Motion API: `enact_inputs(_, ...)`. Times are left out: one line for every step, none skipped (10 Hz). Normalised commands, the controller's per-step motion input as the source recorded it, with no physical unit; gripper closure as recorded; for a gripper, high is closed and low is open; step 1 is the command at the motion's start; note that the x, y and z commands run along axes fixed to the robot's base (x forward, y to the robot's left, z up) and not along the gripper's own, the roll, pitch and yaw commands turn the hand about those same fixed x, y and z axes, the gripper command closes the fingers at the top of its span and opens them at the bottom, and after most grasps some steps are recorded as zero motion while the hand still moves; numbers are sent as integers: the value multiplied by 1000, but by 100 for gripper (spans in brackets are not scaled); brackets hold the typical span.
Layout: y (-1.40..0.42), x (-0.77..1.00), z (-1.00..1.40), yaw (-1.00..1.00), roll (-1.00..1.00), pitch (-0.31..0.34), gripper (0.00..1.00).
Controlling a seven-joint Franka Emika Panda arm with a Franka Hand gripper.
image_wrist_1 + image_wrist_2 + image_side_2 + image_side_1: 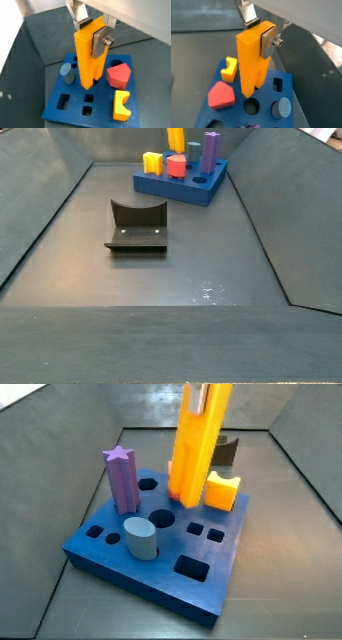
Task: Pick up the double-square object. Move up. Place the double-square object on the fixture. Regrasp the double-square object. Move to above the board. Insert the double-square object.
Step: Insert the double-square object.
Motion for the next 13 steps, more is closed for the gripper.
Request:
enact_inputs(0, 0, -460, 1000, -29, 76, 100)
enact_inputs(0, 0, -460, 1000, -30, 76, 100)
enact_inputs(-17, 0, -466, 1000, -23, 74, 100)
enact_inputs(-534, 0, 0, 20, 41, -37, 100)
enact_inputs(-37, 0, -17, 0, -20, 0, 100)
enact_inputs(-506, 491, -237, 0, -231, 0, 100)
enact_inputs(-414, 723, -297, 57, -250, 0, 100)
enact_inputs(-340, 826, -289, 129, -279, 20, 100)
enact_inputs(-286, 689, -326, 377, -247, 29, 100)
enact_inputs(-106, 77, -123, 894, -87, -4, 100)
enact_inputs(0, -51, -117, 1000, -26, -40, 100)
enact_inputs(0, -46, -63, 1000, 0, -47, 100)
enact_inputs(409, -43, 0, 697, -99, -60, 100)
